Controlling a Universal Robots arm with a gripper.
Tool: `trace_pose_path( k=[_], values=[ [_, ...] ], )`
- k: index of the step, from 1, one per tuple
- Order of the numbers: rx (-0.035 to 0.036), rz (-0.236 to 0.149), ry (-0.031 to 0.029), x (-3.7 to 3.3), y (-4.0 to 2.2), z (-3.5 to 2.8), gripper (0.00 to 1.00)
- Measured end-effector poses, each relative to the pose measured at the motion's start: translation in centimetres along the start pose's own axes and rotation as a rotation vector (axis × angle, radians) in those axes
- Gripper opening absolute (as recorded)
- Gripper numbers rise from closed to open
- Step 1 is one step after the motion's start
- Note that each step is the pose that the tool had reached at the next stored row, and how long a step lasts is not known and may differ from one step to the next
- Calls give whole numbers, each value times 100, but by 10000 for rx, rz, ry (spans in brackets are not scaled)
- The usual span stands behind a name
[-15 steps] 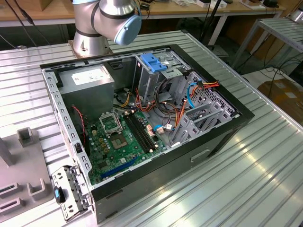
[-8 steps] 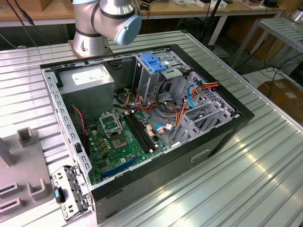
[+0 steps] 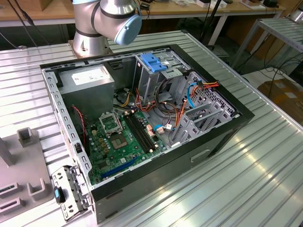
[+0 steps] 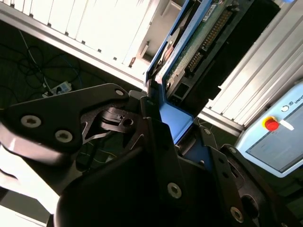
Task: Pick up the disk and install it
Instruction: 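Pick up the disk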
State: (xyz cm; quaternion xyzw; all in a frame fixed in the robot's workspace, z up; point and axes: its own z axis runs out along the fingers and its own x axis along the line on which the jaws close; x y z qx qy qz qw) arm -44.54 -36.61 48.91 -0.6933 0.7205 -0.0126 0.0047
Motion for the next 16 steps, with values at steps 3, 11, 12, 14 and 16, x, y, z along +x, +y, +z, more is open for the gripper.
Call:
trace_pose_path(
  k=[3,11,12,14,16],
  values=[
    [-1,0,0,0,-37,1,37],
    [0,0,0,-1,-142,4,37],
    [0,1,0,-1,-147,4,37],
    [0,1,-1,-1,-148,4,37],
    [1,0,-1,-1,-148,4,37]
  ],
)
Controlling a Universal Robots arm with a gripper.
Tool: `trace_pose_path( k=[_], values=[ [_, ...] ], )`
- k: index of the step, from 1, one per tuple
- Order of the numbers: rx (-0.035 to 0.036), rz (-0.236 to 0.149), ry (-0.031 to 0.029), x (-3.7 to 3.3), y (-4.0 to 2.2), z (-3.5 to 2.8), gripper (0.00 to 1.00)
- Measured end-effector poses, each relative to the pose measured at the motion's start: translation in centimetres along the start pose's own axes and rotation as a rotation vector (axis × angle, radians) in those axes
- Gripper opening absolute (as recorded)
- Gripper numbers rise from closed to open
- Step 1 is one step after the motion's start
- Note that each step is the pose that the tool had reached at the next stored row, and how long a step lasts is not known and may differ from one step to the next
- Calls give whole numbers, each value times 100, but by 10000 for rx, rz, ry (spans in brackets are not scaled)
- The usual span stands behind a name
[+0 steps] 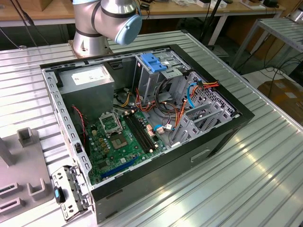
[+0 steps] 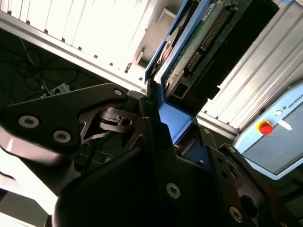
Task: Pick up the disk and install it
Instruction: 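Pick up the disk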
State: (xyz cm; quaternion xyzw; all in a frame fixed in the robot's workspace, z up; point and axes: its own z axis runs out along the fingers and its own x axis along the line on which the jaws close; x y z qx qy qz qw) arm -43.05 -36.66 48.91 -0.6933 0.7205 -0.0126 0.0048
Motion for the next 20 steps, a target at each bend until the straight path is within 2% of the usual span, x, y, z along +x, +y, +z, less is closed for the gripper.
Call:
trace_pose_path(
  k=[3,4,7,11,16,18,19,20],
  values=[
    [0,0,0,0,0,-1,37],
    [-1,0,1,0,-1,-20,37],
    [-2,1,-40,2,-4,-139,37],
    [-2,1,-43,2,-4,-168,37],
    [-3,1,-51,2,-4,-170,37],
    [-5,2,-142,4,-4,-169,37],
    [-10,5,-217,2,-4,-170,37],
    [-9,6,-219,2,-5,-170,37]
  ],
)
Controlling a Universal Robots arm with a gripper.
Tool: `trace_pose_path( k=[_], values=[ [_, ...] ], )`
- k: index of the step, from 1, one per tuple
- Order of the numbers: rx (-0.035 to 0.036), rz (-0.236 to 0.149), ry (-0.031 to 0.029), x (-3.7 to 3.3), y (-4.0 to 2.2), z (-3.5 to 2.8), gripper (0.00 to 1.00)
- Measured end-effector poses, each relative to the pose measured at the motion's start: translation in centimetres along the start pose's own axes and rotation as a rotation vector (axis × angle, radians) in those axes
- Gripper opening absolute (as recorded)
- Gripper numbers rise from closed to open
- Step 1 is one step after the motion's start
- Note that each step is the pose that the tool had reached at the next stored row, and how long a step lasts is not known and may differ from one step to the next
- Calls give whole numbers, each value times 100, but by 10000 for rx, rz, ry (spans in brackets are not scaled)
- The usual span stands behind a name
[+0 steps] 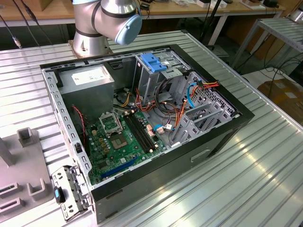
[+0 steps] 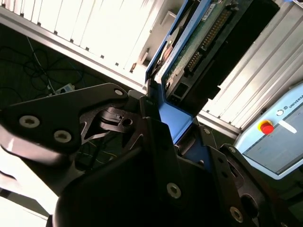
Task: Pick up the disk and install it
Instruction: 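Pick up the disk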
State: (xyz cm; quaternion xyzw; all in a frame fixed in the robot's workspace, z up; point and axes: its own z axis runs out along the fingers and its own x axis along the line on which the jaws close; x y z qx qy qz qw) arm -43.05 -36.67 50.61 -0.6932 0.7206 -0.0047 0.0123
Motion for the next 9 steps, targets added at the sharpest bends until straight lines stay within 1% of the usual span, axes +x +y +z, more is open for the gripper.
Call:
trace_pose_path(
  k=[4,9],
  values=[
    [1,-1,-3,1,-1,1,37],
    [0,-1,-4,0,-19,1,37]
  ],
)
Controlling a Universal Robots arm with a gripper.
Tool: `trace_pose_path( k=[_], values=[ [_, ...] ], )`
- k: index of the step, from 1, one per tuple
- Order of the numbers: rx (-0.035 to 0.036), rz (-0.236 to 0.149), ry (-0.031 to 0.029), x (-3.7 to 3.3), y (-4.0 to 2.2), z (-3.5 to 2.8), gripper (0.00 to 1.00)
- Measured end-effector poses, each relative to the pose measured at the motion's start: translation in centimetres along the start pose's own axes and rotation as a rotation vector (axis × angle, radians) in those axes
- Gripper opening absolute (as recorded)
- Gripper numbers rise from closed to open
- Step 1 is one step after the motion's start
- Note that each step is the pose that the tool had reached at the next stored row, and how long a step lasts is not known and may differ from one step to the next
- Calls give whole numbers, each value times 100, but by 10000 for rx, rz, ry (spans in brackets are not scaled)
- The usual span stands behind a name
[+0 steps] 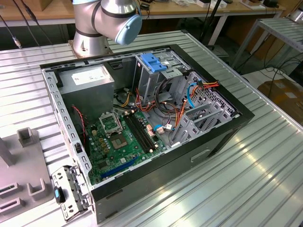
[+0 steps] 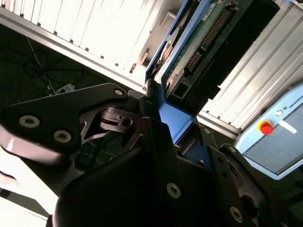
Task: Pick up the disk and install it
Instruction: 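Pick up the disk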
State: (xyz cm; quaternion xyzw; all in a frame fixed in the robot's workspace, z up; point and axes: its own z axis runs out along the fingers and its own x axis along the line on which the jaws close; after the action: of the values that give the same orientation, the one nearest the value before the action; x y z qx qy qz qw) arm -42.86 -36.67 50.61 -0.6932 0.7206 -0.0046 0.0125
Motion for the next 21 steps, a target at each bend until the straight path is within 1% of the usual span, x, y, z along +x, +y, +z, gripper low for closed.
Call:
trace_pose_path(
  k=[21],
  values=[
    [-1,0,-10,-4,-102,2,37]
  ],
)
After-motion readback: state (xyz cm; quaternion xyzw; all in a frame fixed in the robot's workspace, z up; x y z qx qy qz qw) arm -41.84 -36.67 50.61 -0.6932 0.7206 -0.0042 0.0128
